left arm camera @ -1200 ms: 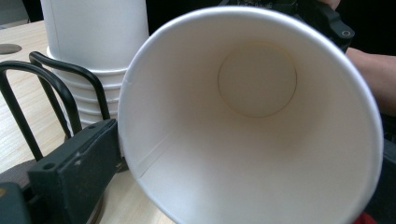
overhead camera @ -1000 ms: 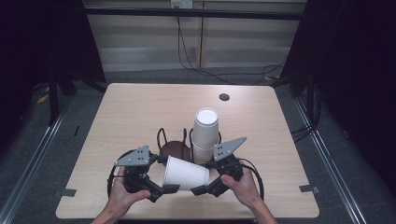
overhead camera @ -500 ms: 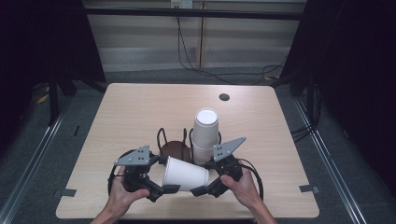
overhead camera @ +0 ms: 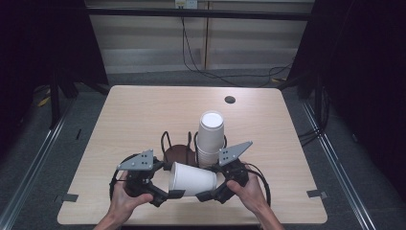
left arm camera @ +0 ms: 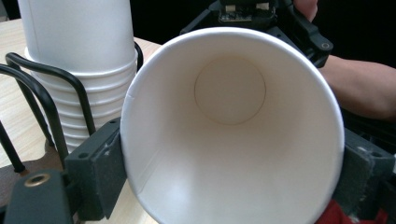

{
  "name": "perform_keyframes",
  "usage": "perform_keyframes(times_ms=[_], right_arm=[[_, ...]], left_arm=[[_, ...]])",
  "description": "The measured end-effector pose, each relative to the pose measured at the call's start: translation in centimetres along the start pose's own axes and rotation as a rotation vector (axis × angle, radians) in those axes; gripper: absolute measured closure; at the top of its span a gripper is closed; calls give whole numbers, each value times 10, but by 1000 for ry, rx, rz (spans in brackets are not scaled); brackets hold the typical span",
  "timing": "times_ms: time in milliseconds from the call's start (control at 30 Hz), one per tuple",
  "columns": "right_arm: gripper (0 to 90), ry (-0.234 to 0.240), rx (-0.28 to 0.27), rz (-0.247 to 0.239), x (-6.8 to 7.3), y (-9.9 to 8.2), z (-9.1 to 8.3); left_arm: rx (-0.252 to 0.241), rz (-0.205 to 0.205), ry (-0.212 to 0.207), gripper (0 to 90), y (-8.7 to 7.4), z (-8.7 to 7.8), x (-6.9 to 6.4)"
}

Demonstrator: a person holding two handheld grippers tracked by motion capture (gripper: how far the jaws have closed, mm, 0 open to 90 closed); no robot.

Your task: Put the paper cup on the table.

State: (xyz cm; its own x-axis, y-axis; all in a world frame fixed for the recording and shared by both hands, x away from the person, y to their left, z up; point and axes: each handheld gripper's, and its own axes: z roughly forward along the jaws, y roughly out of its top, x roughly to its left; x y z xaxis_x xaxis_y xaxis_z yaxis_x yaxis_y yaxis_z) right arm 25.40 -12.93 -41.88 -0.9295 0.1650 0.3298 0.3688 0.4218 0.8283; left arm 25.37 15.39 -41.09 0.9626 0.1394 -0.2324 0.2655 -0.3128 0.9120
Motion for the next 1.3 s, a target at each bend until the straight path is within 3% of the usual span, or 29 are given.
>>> perform_keyframes(times_ms=[367,733,1033,1100,1300], right_arm=[[142,-52,-36,15,0,-1,-3],[142,-86,-46,27,-3,-5,-7],[142,-151,-80,15,-1,-3,-13],[141,-171,-81,23,-2,-4,-14],[143,-181,-81,16,0,-5,-15]], left_arm=[[20,-23,26,131,1,-7,2],[98,-32,56,129,0,-8,4],[133,-46,107,129,1,-18,7],[136,-56,144,129,1,-22,7],[128,-78,172,128,1,-29,11]])
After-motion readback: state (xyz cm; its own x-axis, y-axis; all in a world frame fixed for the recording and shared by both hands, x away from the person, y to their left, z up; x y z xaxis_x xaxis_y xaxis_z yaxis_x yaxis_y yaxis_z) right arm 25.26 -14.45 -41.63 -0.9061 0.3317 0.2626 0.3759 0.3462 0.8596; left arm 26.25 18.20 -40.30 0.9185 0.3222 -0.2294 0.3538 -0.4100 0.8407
